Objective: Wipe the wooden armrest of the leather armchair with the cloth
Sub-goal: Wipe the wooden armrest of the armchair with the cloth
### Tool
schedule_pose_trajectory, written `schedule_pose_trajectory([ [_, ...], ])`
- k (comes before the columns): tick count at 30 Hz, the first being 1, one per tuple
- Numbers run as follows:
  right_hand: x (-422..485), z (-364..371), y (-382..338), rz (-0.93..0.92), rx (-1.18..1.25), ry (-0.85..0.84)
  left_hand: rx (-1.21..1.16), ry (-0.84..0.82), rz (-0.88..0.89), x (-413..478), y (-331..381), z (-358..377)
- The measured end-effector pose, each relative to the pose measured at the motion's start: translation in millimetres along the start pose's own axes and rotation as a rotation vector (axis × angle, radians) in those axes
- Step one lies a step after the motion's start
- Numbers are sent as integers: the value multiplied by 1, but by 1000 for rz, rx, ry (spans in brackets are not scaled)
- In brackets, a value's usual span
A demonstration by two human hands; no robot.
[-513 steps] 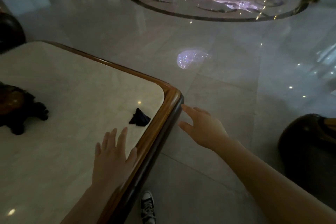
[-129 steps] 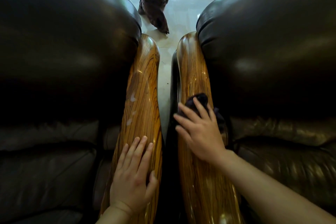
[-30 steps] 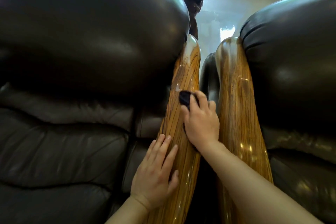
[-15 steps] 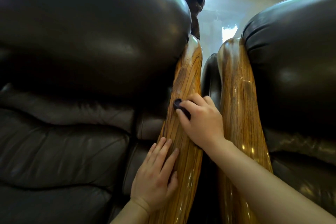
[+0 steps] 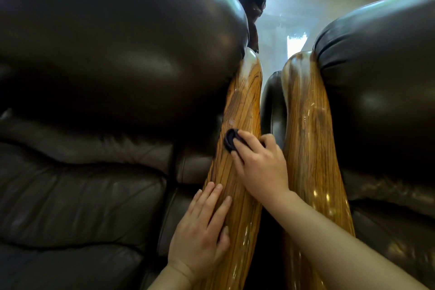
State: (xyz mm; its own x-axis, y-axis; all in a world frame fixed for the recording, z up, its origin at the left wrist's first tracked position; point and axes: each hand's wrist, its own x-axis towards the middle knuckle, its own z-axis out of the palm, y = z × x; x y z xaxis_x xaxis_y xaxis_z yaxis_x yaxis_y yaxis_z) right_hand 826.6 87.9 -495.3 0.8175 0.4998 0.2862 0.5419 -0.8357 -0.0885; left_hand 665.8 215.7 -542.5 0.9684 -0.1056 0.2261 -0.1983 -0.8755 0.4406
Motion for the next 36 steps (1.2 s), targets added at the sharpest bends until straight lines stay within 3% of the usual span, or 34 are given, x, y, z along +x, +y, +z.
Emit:
schedule_pose_trajectory([
  [3, 2, 1, -5, 21, 20, -13, 10, -5, -8, 0, -1, 0],
  [8, -44, -13, 2, -240, 159, -89, -8, -3, -14, -1, -1, 1],
  [14, -13, -8, -25, 5, 133, -89, -5, -5, -23, 0, 0, -1],
  [19, -30, 5, -10, -60, 144, -121, 43, -23, 1, 0, 1, 0],
  [23, 14, 10, -8, 292, 313, -120, 45, -40, -22, -1, 1, -1],
  [26, -7, 11, -21, 473, 437, -36, 43, -50, -24, -1, 1, -1],
  [30, -37, 12, -30, 534, 497, -27, 38, -41, -25, -1, 1, -1],
  [34, 32, 23, -7, 713, 564, -18, 16, -1, -19, -1, 2, -1],
  [36, 58, 22, 2, 658, 560, -25, 25, 11, -11, 0, 1, -1],
])
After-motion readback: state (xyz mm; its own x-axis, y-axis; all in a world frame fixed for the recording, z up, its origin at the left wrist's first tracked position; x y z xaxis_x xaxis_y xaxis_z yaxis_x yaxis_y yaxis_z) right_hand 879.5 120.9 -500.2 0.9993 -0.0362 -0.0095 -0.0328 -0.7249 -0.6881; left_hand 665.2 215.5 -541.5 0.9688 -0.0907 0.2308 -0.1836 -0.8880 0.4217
